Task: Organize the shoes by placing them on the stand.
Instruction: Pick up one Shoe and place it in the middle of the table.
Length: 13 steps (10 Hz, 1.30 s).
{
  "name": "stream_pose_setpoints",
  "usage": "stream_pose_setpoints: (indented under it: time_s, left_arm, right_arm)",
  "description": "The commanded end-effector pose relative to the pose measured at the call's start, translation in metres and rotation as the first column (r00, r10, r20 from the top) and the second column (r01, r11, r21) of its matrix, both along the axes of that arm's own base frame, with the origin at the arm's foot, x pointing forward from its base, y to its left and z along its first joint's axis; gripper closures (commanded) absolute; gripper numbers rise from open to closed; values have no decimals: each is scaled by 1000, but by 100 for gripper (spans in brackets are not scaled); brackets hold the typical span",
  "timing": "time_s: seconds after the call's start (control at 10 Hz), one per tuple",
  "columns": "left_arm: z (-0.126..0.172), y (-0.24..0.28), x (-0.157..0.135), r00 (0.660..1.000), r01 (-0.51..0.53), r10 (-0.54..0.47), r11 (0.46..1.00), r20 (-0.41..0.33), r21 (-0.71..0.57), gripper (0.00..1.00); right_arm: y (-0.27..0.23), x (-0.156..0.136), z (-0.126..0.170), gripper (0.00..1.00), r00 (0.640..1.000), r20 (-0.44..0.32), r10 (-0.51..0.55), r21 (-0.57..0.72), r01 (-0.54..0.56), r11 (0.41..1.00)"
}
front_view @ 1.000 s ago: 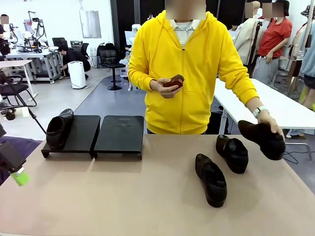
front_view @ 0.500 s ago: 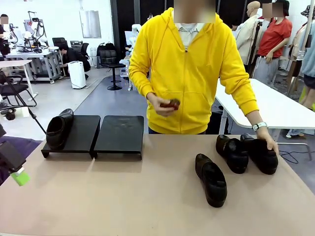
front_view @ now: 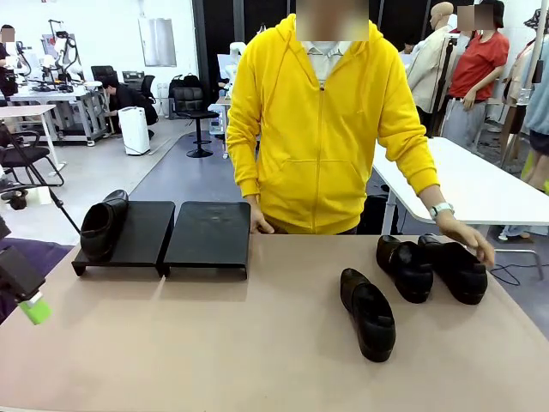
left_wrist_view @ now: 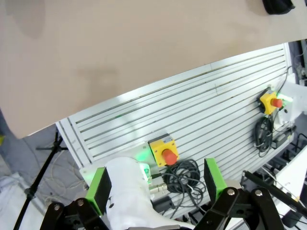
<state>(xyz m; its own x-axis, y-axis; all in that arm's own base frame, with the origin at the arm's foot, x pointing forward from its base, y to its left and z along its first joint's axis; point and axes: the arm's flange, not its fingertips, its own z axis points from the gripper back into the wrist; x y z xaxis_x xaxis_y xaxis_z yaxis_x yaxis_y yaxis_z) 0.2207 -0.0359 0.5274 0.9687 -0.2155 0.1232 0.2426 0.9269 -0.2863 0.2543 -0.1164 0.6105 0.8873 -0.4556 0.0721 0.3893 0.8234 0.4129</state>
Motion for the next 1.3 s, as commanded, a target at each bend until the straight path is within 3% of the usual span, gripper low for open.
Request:
stream_pose_setpoints:
  time_s: [0.0,0.3,0.5,0.6,0.8,1.2]
  left_arm:
    - [2,2,2,1000,8,-8,1000,6,-7,0]
    - [2,2,2,1000,8,-8,1000,6,-7,0]
    - [2,2,2,1000,8,-8,1000,6,-7,0]
    - [2,2,2,1000,8,-8,1000,6,-7,0]
    - [2,2,2,1000,8,-8,1000,6,-7,0]
    - [2,2,2,1000,8,-8,1000,6,-7,0]
  right_arm:
    - [70,73,-24,0,988,-102,113,-34,-117,993]
    - [200,148,-95,0,930,-212,299,-115,-328,938]
    - [263,175,-152,0,917,-253,307,-160,-353,922]
    - [286,182,-169,0,928,-229,294,-192,-339,921]
    - [313,188,-192,0,948,-187,259,-215,-297,930]
    - [331,199,-233,0,926,-246,286,-214,-339,916]
